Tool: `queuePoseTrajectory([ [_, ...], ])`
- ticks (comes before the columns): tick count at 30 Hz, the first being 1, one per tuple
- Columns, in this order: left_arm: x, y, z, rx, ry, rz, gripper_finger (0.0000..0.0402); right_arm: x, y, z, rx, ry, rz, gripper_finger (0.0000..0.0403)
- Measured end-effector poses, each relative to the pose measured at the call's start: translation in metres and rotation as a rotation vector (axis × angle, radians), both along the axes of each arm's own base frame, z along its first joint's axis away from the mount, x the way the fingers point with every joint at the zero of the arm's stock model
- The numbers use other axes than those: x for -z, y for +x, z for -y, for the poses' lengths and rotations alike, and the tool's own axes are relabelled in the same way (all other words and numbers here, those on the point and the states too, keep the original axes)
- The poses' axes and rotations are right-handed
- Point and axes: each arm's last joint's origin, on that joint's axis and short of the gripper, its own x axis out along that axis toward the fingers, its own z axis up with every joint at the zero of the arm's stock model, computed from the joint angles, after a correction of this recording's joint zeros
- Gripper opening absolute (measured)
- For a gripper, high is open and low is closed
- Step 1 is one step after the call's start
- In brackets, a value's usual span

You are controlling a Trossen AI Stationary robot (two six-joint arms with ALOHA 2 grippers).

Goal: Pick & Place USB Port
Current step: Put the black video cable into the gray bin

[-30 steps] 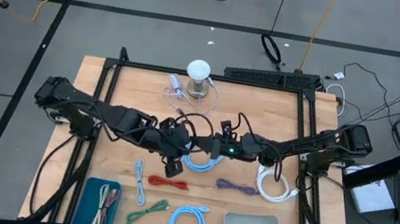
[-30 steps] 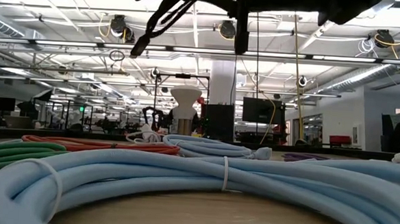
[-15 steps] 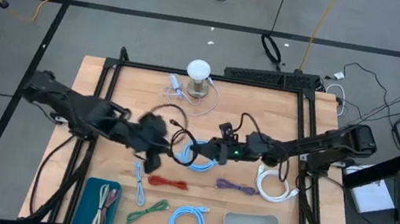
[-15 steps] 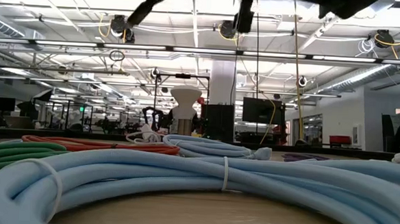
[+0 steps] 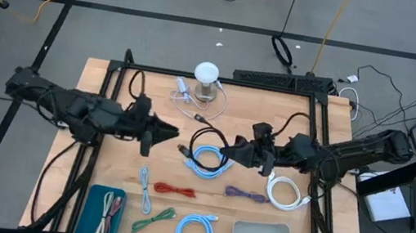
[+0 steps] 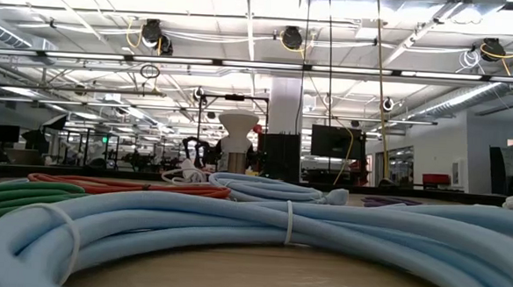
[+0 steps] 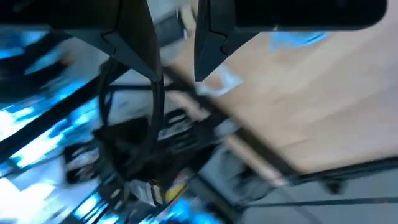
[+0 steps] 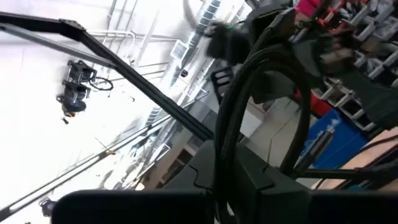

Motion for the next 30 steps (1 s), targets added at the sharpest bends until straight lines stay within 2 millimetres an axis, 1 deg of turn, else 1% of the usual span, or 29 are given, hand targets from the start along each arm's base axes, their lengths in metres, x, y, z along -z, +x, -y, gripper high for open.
queuePoseTrajectory([
  [2, 0.011, 0.005, -0.005, 0.039, -0.047, 0.078, 0.01, -0.001, -0.002, -0.001, -0.002, -0.008, 0.003, 0.0011],
  [4, 0.017, 0.01, -0.009, 0.093, -0.082, 0.169, 0.01, -0.001, -0.003, -0.004, -0.011, -0.01, 0.0, 0.0011],
  [8, 0.027, 0.015, -0.015, 0.179, -0.11, 0.248, 0.0104, -0.001, -0.004, -0.01, -0.015, 0.0, -0.004, 0.0011],
  [11, 0.031, 0.017, -0.018, 0.215, -0.099, 0.237, 0.0121, -0.001, -0.005, -0.013, -0.019, 0.003, 0.002, 0.0011],
  [19, 0.03, 0.018, -0.027, 0.293, -0.079, 0.238, 0.0178, -0.001, -0.005, -0.014, -0.025, 0.049, -0.009, 0.0011],
  [25, 0.038, 0.03, -0.03, 0.354, -0.096, 0.215, 0.0186, -0.001, -0.005, -0.015, -0.066, 0.076, -0.016, 0.0011],
  [30, 0.043, 0.044, -0.031, 0.386, -0.1, 0.26, 0.0186, 0.0, -0.005, -0.015, -0.067, 0.081, -0.03, 0.0011],
])
